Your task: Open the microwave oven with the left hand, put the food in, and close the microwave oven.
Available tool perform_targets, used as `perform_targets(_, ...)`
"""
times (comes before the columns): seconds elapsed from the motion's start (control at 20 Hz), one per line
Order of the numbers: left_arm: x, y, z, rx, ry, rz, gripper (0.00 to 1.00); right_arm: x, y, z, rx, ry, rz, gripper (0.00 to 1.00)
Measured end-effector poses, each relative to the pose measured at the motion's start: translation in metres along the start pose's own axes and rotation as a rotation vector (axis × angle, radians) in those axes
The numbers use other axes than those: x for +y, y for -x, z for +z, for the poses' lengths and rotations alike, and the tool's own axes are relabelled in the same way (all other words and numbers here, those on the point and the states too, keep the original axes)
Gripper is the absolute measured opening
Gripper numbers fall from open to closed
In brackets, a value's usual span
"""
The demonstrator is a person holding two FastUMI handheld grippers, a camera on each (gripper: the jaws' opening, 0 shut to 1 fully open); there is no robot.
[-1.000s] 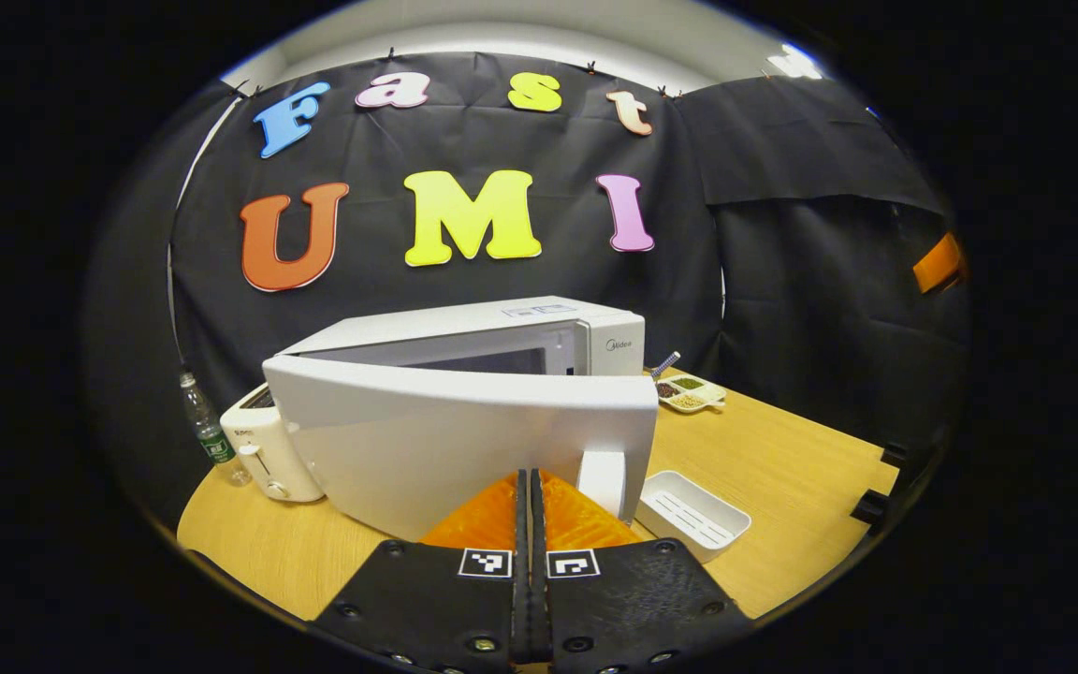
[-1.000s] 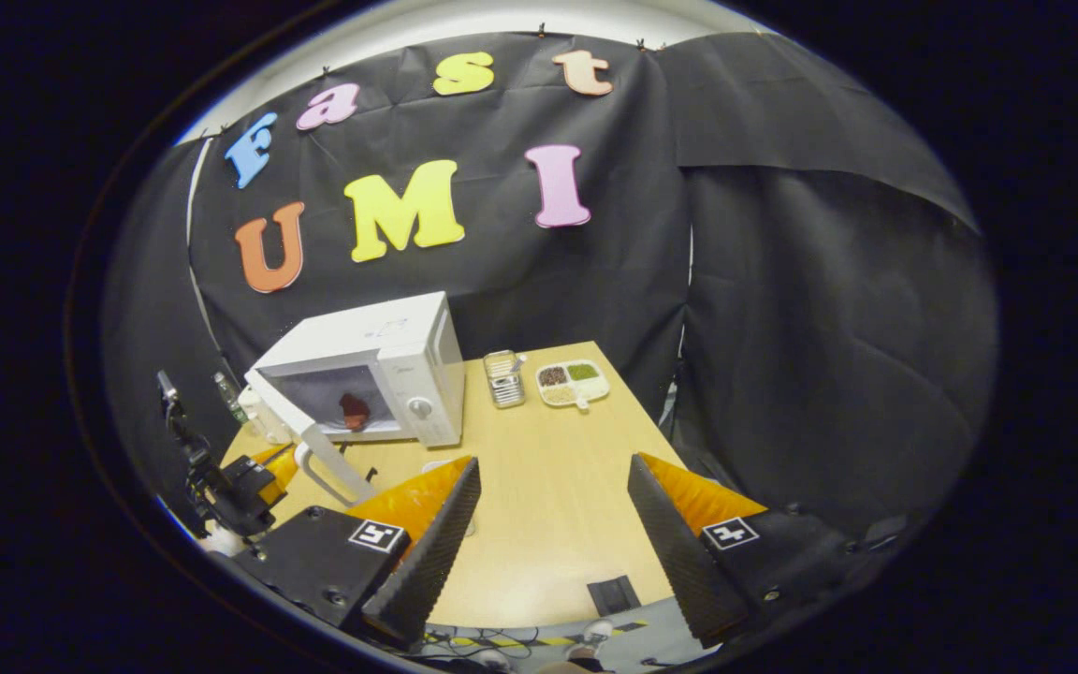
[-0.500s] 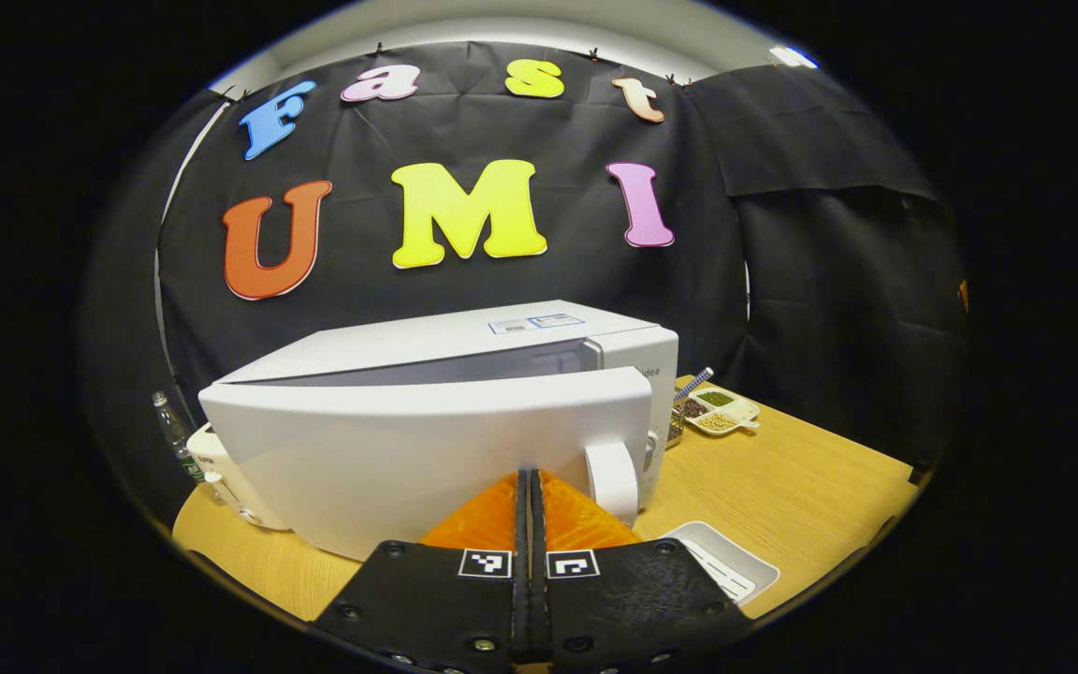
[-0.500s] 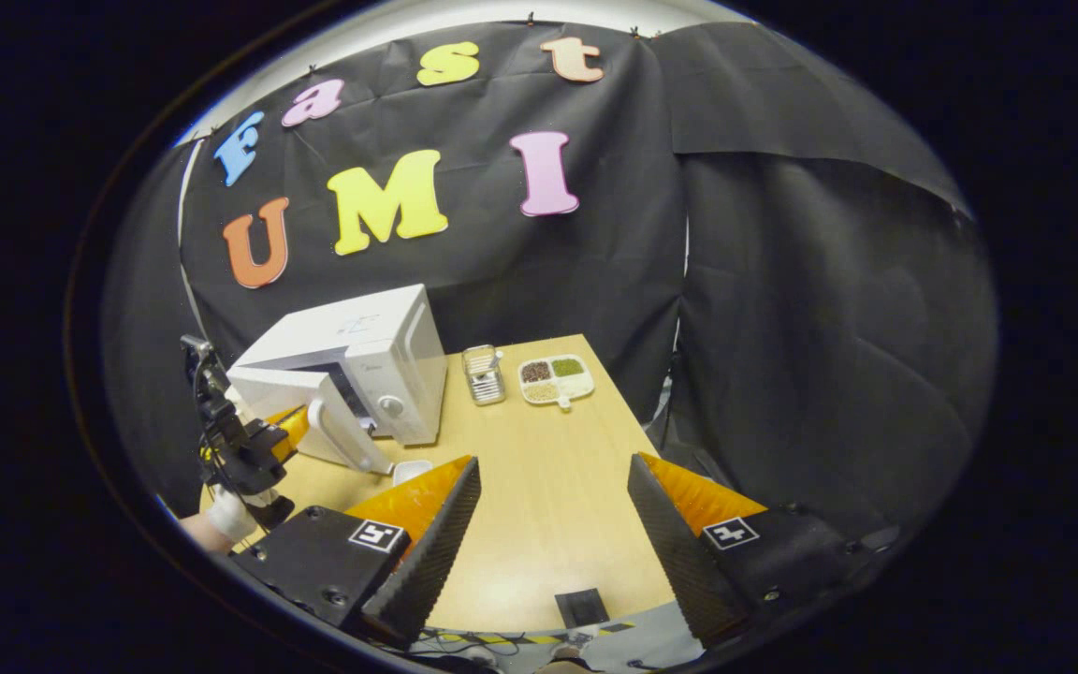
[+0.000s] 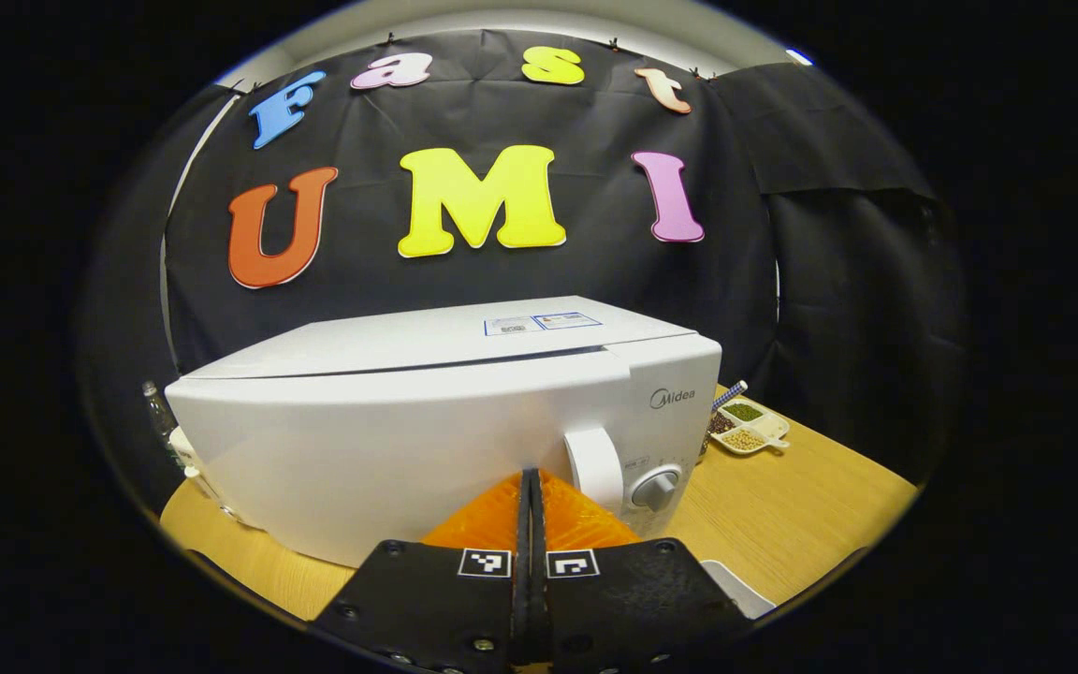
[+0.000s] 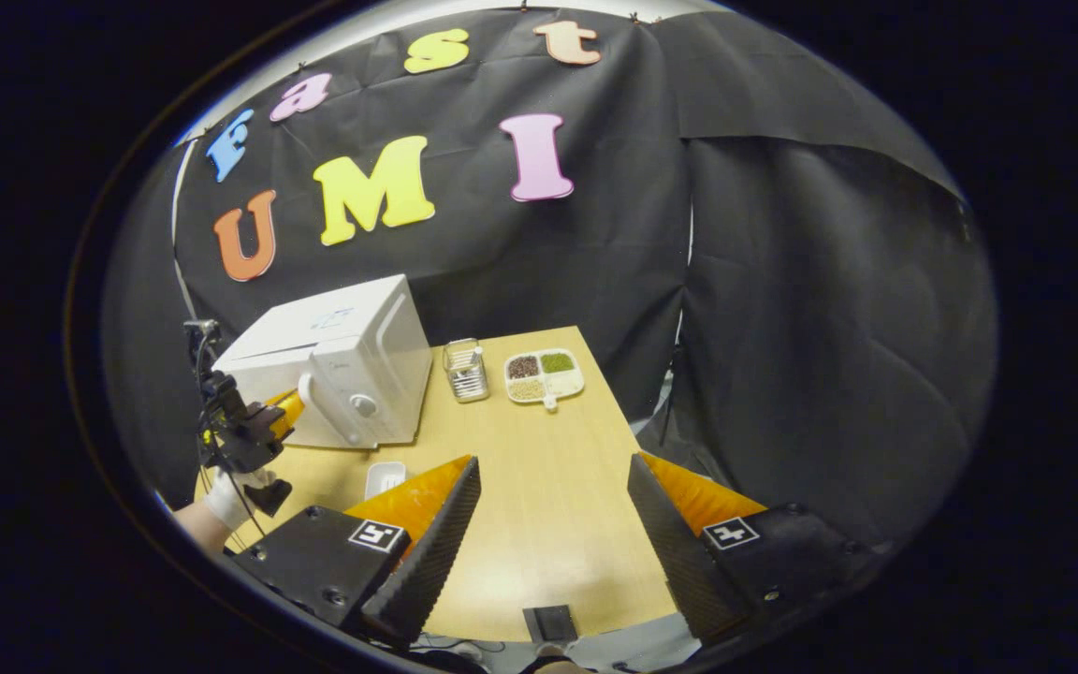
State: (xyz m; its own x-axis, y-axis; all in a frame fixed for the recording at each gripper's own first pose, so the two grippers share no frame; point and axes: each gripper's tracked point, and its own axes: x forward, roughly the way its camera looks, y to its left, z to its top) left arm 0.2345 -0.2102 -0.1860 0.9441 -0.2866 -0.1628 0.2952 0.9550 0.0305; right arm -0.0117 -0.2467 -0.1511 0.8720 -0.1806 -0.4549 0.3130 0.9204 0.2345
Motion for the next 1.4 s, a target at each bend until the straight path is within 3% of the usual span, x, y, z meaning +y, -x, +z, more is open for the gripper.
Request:
perform_targets(0.05,0.001,-0.001,0.001,-0.003,-0.007,0.004,0.0,-0.001,-0.005,-0.002,0.006,-0.001,0.007,1.0)
perform_targets(0.6,0.006,-0.007,-0.016,0.089,0.043,0.095,0.0,0.012,-0.027,0.0,0.024,0.014,0.073,1.0)
perform_targets(0.95,0.013,0.051,-0.035,0.105,0.004,0.15,0.0,0.012,-0.019,-0.005,0.012,0.001,0.059,1.0)
perform_targets(1.1,0.0,0.076,-0.043,0.095,-0.011,0.101,0.05,0.023,-0.015,-0.014,0.014,-0.003,0.062,1.0)
perform_targets(1.15,-0.007,0.085,-0.045,0.094,-0.021,0.069,0.48,0.027,-0.014,-0.018,0.017,0.003,0.061,1.0)
perform_targets(1.25,-0.008,0.101,-0.048,0.1,-0.026,0.061,0.87,0.04,-0.004,-0.024,0.01,0.013,0.066,1.0)
perform_targets(1.3,-0.009,0.116,-0.043,0.091,-0.017,0.056,0.97,0.047,0.0,-0.026,0.001,0.02,0.067,0.91)
perform_targets(1.35,-0.01,0.127,-0.038,0.085,0.001,0.05,0.97,0.054,0.007,-0.028,-0.01,0.028,0.066,1.0)
perform_targets(1.4,-0.008,0.139,-0.031,0.076,0.02,0.044,0.97,0.065,0.015,-0.03,-0.025,0.036,0.071,1.0)
